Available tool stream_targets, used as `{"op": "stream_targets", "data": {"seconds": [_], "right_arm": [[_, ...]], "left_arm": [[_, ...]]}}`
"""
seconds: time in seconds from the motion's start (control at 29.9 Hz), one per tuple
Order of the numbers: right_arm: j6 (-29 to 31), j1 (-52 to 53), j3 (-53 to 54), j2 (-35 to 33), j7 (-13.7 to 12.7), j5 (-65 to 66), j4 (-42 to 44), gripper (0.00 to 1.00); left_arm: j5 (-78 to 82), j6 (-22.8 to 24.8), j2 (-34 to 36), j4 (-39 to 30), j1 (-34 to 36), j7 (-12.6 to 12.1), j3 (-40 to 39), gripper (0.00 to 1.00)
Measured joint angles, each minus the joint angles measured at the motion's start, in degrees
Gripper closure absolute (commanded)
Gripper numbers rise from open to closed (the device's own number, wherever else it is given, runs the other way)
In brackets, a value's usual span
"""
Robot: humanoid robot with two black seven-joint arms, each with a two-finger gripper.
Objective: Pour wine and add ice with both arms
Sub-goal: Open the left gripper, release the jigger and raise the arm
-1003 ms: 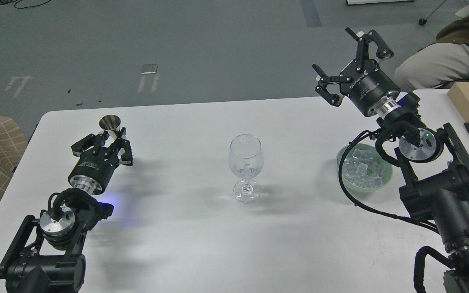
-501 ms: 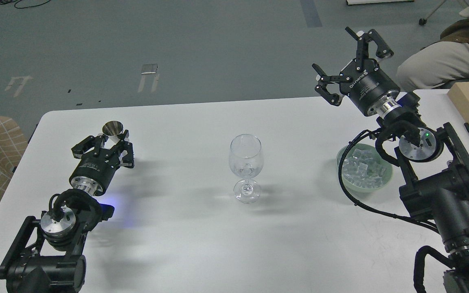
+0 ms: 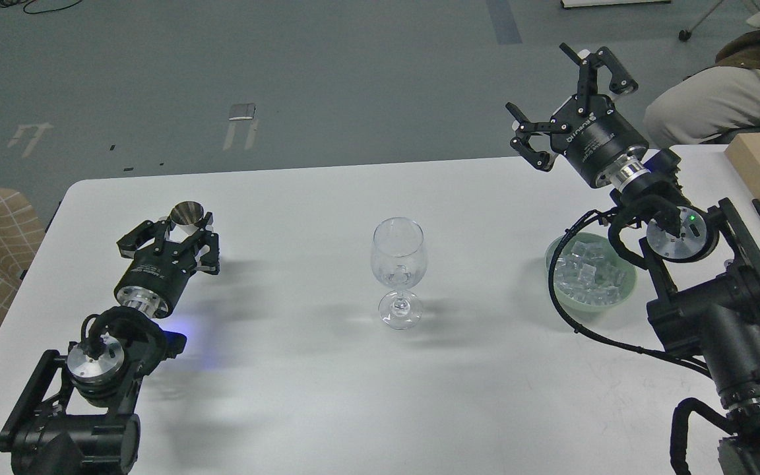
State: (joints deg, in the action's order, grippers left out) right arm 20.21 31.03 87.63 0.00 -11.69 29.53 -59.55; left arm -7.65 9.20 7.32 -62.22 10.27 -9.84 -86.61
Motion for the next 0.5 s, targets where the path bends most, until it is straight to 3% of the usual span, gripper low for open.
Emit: {"op": "stream_targets", "data": {"seconds": [0.43,0.5], "right_arm": [[0.0,0.1,0.0,0.0,0.0,0.0,0.4,0.00],[0.0,0.1,0.0,0.0,0.0,0.0,0.4,0.00]], "left_arm": [[0.0,-0.8,-0.2,0.0,0.0,0.0,0.0,0.19],[0.0,-0.8,-0.2,0.0,-0.1,0.0,0.0,0.10]]}}
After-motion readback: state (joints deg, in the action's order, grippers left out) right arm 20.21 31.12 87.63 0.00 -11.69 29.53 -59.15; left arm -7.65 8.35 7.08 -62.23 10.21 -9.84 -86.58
